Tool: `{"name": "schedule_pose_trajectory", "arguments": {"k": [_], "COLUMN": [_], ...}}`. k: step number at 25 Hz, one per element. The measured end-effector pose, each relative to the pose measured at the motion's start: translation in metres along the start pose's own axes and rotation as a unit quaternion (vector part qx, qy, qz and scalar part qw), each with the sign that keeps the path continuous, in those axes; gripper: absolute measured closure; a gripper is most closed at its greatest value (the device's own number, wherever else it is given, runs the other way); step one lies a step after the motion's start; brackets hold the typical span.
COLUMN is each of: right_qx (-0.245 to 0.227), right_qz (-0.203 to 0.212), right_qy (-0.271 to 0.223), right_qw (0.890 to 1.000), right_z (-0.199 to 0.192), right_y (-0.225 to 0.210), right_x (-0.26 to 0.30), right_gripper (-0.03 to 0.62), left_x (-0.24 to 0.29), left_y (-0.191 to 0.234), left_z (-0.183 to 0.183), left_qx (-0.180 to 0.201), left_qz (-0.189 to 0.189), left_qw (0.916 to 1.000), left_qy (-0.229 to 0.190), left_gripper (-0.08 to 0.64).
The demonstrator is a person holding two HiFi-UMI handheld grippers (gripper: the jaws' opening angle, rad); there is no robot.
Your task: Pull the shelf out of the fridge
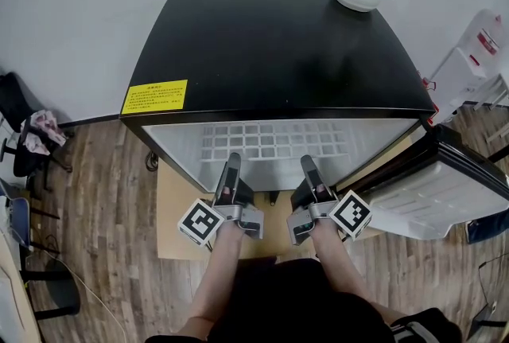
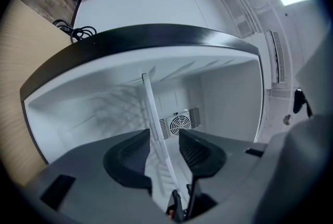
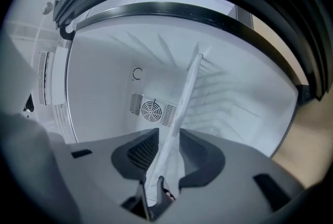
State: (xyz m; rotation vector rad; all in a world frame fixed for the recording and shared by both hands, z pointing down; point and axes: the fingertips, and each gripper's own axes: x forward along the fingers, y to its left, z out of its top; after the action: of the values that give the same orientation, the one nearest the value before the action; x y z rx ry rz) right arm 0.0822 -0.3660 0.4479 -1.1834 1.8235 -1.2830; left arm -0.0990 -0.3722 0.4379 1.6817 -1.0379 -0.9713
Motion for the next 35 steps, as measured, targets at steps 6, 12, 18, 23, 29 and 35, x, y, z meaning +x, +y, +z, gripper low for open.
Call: {"name": "schedule_pose_trajectory", "arguments": {"k": [6, 12, 18, 23, 29, 35], "right_qx": [0.050, 0.071, 0.101, 0.133, 0.145, 0.153], "right_qz": [0.002, 0.000, -0.005, 0.010, 0.012, 0.010], "right_qy": [-0.016, -0.032, -0.050, -0.061, -0.082, -0.089], "right_qw": [0.999, 0.997, 0.994, 0.989, 0.986, 0.984], "right_z": [0.008, 0.017, 0.023, 0.023, 0.023, 0.022], "right_y": [-0.005, -0.010, -0.016, -0.017, -0.018, -0.019], "right_x": [0.019, 0.032, 0.037, 0.037, 0.035, 0.036], "right_gripper": [0.503, 0.503, 0.571, 0.575, 0.577, 0.577], "left_x": [0.013, 0.025, 0.028, 0.027, 0.026, 0.025], "left_y": [0.003, 0.004, 0.010, 0.017, 0.018, 0.020], "left_z": [0.009, 0.011, 0.016, 0.017, 0.016, 0.017], "left_qx": [-0.025, -0.033, -0.054, -0.052, -0.059, -0.060], "left_qz": [0.000, -0.002, 0.016, 0.034, 0.043, 0.048], "left_qw": [0.9995, 0.9990, 0.9967, 0.9964, 0.9954, 0.9951], "left_qy": [-0.020, -0.030, -0.058, -0.058, -0.063, -0.062], "left_gripper": [0.408, 0.408, 0.441, 0.520, 0.526, 0.526]}}
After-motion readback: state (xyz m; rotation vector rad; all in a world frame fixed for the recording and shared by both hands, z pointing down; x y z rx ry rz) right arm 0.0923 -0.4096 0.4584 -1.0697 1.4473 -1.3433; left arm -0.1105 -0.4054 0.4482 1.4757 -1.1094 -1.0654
